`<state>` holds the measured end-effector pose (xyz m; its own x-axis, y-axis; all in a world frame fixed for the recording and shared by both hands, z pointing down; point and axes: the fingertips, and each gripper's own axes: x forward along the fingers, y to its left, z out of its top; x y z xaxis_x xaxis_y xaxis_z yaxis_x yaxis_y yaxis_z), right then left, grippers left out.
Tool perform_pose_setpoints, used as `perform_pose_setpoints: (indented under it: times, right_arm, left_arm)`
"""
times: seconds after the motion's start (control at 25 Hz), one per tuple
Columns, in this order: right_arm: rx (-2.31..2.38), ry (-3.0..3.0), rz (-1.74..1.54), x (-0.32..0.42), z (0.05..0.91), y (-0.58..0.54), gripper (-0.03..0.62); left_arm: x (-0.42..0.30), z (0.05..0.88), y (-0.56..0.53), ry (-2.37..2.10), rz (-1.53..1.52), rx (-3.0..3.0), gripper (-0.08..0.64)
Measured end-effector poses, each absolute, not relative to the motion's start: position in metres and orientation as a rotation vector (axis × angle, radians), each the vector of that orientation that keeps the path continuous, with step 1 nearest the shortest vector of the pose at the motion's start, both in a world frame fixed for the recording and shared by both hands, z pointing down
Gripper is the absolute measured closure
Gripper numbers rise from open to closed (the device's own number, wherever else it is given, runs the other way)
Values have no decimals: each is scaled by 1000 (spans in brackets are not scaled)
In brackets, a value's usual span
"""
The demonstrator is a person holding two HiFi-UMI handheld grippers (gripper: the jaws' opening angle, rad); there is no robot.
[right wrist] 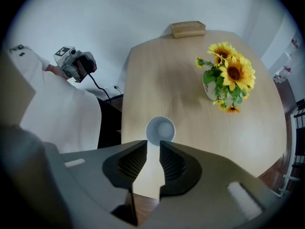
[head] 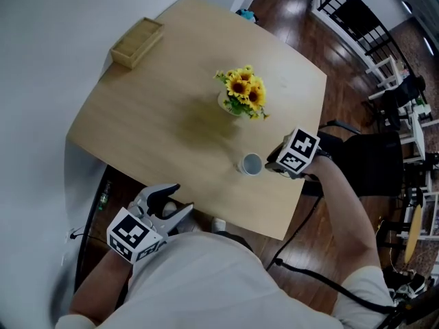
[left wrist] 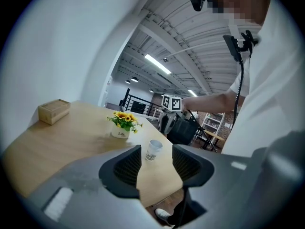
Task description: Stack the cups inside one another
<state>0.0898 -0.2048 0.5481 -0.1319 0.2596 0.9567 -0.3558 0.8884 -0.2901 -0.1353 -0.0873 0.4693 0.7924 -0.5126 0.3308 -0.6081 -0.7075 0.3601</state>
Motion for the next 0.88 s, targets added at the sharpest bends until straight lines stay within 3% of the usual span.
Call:
perform_pose_setpoints:
  times: [0.88]
  right_arm:
    - [459,-1970,544,132,477,-53,487]
  left_arm:
    - [-66,466,-51,-638,317,2646,344]
